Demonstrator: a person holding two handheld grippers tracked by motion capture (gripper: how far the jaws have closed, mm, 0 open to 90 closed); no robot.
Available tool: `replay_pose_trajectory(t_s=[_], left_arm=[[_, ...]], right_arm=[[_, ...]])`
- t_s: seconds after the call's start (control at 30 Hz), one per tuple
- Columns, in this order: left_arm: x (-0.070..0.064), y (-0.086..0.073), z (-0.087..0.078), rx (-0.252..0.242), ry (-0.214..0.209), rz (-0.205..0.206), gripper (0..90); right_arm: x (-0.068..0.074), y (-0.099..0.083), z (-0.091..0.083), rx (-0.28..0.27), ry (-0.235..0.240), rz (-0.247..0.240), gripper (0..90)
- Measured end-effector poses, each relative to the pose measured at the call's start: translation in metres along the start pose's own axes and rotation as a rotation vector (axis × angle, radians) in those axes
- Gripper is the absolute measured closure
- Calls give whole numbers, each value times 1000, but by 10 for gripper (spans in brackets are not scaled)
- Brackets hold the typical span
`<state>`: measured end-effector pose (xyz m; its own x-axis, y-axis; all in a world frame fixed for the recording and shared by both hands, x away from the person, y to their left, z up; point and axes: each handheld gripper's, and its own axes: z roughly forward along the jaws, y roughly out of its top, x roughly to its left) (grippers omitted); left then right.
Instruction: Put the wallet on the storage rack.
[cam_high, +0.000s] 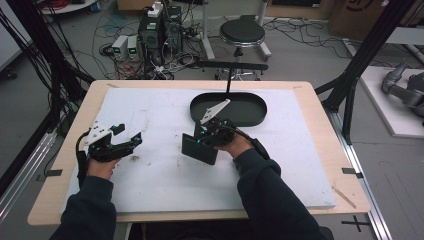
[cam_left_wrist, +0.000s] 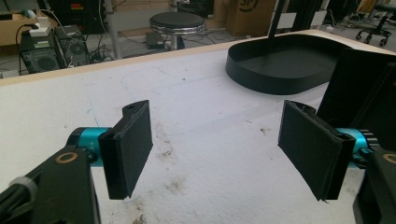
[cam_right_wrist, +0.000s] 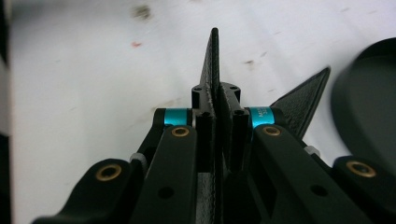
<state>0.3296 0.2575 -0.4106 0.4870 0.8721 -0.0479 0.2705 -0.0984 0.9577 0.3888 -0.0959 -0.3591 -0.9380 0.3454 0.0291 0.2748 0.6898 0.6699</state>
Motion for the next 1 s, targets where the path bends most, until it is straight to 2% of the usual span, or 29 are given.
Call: replay_pose_trajectory(t_s=[0.07,0.17,0.3,0.53,0.77,0.93,1.0], left_arm=[[0,0,0,-1,0,-2,259],[0,0,0,0,1,-3,259],[0,0,0,1,1,-1,258],[0,0,0,0,1,-2,259],[-1,0,1,2,0,-1,259],[-1,0,1,2,-2,1,261],[-1,0,1,4,-2,-1,261]], right_arm=[[1,0,0,3,-13,-4,844],[2,1,-1,-15,-34,-17,733],[3,-1,-5,-9,-46,-11,623],[6,-5,-9,-41,-54,-24,562],[7,-14,-16,-77,-85,-10,509],[10,-15,-16,-72,-76,-21,509],[13,-14,-15,-62,-70,-32,544]])
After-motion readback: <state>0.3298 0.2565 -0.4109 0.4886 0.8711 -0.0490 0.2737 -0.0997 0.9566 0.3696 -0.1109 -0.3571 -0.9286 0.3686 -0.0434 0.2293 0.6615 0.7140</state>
